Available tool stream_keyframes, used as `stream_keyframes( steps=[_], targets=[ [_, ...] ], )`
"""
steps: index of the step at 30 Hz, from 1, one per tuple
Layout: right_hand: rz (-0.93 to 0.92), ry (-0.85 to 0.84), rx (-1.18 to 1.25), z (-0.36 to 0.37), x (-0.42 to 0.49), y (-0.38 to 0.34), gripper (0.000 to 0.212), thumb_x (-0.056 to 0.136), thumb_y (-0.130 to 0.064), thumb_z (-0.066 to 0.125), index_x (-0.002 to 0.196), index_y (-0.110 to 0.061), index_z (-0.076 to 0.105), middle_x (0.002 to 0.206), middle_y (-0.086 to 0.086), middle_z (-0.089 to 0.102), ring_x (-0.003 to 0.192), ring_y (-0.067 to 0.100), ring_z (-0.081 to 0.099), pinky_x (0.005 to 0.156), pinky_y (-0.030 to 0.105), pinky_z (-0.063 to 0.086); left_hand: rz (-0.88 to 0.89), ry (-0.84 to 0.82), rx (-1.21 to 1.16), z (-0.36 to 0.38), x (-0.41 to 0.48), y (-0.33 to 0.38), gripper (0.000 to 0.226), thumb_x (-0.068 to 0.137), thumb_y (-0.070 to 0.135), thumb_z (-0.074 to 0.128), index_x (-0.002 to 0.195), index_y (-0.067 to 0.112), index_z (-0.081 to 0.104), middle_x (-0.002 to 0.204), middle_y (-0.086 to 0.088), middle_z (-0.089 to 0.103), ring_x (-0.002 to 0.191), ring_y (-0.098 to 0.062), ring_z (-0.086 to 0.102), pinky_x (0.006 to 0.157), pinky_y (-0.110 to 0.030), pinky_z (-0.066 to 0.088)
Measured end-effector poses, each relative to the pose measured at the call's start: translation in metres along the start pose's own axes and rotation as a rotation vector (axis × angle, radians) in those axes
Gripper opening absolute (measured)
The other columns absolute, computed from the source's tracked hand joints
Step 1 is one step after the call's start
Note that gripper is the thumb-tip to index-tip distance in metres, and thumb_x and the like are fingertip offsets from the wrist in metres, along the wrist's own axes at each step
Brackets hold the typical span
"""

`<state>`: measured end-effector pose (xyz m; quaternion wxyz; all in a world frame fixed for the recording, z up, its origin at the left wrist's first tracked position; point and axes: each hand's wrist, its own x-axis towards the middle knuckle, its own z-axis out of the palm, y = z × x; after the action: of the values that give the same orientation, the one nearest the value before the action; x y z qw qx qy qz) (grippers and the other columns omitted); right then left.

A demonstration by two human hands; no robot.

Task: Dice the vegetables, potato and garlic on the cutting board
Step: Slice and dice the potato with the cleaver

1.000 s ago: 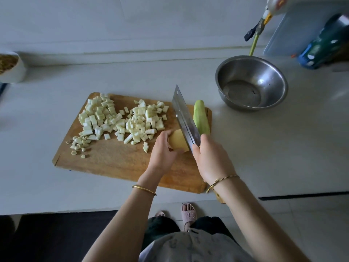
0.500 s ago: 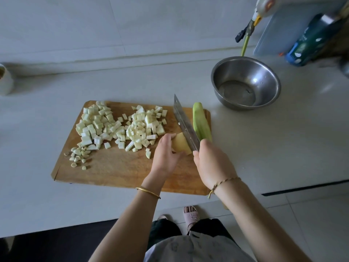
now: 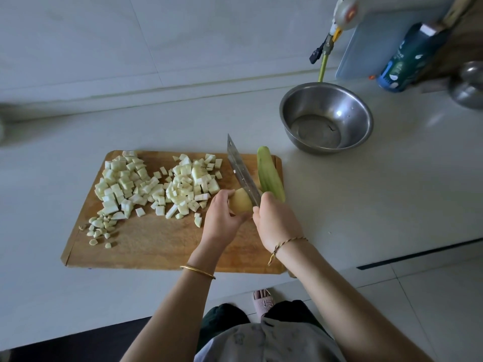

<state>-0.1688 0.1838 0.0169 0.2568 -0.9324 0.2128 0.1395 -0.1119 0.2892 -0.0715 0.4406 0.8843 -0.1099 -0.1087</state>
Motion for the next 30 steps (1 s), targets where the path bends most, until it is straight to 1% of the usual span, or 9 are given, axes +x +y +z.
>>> stream_keyframes(
  steps=[6,10,13,16,20,23,25,27,30],
  targets=[
    [-0.028,0.010,-0.007,0.005,0.000,0.003,0.015,0.102,-0.019,0.039,0.092,-0.011,0.032,0.065,-0.006,0.033,0.072,0.022,0.044,0.047,0.027,0.025,-0.026,-0.032,0.018,-0.002,0.001,0.002,0.065,0.073,0.032,0.081,0.126,0.011,0.050,0.118,-0.001,0.057,0.089,-0.008,0.054,0.080,-0.027,0.048],
    [-0.018,0.020,-0.027,0.007,-0.003,0.009,0.014,0.102,-0.018,0.039,0.092,-0.012,0.031,0.066,-0.005,0.033,0.074,0.024,0.048,0.062,0.029,0.032,-0.016,-0.050,-0.020,0.000,-0.004,0.008,0.061,0.073,0.026,0.081,0.124,0.011,0.052,0.114,0.002,0.058,0.097,-0.008,0.052,0.078,-0.019,0.041],
    [-0.012,0.000,-0.033,0.004,0.000,0.009,0.014,0.102,-0.018,0.040,0.092,-0.012,0.032,0.070,-0.005,0.037,0.087,0.028,0.060,0.063,0.029,0.033,-0.024,-0.040,-0.041,0.003,-0.004,0.006,0.060,0.075,0.025,0.080,0.125,0.010,0.051,0.116,0.001,0.056,0.103,-0.011,0.051,0.082,-0.023,0.045],
    [0.008,-0.010,-0.046,0.011,0.008,0.009,0.013,0.101,-0.018,0.042,0.093,-0.011,0.034,0.071,-0.003,0.040,0.092,0.029,0.063,0.063,0.027,0.033,-0.025,-0.037,-0.052,0.004,-0.006,0.006,0.058,0.075,0.028,0.080,0.122,0.010,0.051,0.116,0.001,0.055,0.105,-0.012,0.051,0.083,-0.030,0.050],
    [0.018,0.010,-0.032,0.031,0.017,0.015,0.007,0.099,-0.016,0.041,0.099,-0.008,0.041,0.077,0.003,0.052,0.079,0.028,0.062,0.060,0.030,0.038,-0.015,-0.005,-0.069,0.007,-0.011,0.006,0.054,0.074,0.025,0.080,0.119,0.010,0.052,0.113,0.002,0.056,0.104,-0.012,0.050,0.081,-0.025,0.048],
    [0.007,0.068,0.041,0.033,0.020,0.019,0.014,0.100,-0.019,0.042,0.088,-0.011,0.037,0.066,-0.002,0.042,0.066,0.025,0.053,0.056,0.029,0.036,-0.032,-0.001,-0.107,0.006,-0.010,0.006,0.057,0.075,0.022,0.080,0.122,0.010,0.050,0.115,0.003,0.053,0.106,-0.010,0.049,0.081,-0.021,0.047],
    [-0.007,0.077,0.043,0.028,0.024,0.020,0.018,0.101,-0.020,0.043,0.087,-0.012,0.035,0.063,-0.004,0.036,0.059,0.020,0.044,0.048,0.028,0.028,-0.054,0.002,-0.144,0.006,-0.012,0.006,0.059,0.075,0.020,0.080,0.123,0.011,0.047,0.116,0.004,0.050,0.107,-0.009,0.048,0.079,-0.016,0.046],
    [-0.012,0.074,0.047,0.022,0.029,0.020,0.021,0.101,-0.022,0.043,0.085,-0.011,0.034,0.062,-0.004,0.034,0.059,0.021,0.041,0.048,0.028,0.026,-0.075,0.010,-0.166,0.007,-0.016,0.004,0.061,0.074,0.018,0.081,0.123,0.012,0.045,0.116,0.003,0.049,0.106,-0.010,0.048,0.081,-0.020,0.048],
    [0.005,0.047,0.121,0.020,0.034,0.025,0.030,0.099,-0.023,0.044,0.073,-0.014,0.031,0.062,-0.001,0.039,0.056,0.024,0.045,0.054,0.030,0.037,-0.109,0.044,-0.190,0.010,-0.020,0.002,0.061,0.072,0.017,0.082,0.118,0.014,0.044,0.113,0.004,0.047,0.104,-0.012,0.049,0.085,-0.034,0.052]
  ],
)
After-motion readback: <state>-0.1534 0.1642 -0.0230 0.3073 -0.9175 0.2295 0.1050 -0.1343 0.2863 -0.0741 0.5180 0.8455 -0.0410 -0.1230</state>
